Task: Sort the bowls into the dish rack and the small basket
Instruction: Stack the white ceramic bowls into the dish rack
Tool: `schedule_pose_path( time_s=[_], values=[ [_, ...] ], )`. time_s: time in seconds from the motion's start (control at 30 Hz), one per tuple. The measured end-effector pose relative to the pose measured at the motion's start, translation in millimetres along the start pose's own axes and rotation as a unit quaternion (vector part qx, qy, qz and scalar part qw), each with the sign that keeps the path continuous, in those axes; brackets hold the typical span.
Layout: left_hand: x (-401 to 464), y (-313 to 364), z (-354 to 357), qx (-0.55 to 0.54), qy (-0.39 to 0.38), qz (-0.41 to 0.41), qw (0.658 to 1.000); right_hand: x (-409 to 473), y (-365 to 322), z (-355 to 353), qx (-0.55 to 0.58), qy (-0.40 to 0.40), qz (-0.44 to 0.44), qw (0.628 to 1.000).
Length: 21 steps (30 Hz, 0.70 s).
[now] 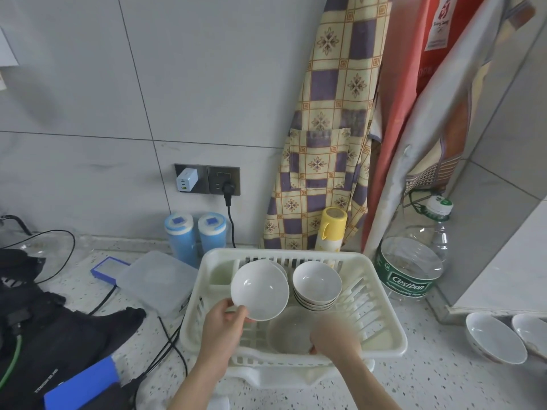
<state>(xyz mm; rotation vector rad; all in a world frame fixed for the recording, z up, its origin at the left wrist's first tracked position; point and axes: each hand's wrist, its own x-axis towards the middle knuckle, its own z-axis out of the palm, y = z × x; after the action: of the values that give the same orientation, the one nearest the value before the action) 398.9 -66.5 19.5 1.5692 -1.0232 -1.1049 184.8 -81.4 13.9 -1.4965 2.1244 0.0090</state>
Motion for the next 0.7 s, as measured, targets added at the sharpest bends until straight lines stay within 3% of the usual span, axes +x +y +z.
schedule_pose_path(
  time_s=[0.27, 0.7],
  values=[
    [-0.4, 1.5, 2.7, 0.015, 0.000, -0.003, 1.000, -4.0, 0.4, -0.3, -0.079, -0.027, -0.047, 0.995],
    [-2.2, 4.2, 3.6, 0.031, -0.007, -0.015, 0.999, -5.7, 4.4, 2.8, -0.029, 0.037, -0.060, 0.997]
  ],
)
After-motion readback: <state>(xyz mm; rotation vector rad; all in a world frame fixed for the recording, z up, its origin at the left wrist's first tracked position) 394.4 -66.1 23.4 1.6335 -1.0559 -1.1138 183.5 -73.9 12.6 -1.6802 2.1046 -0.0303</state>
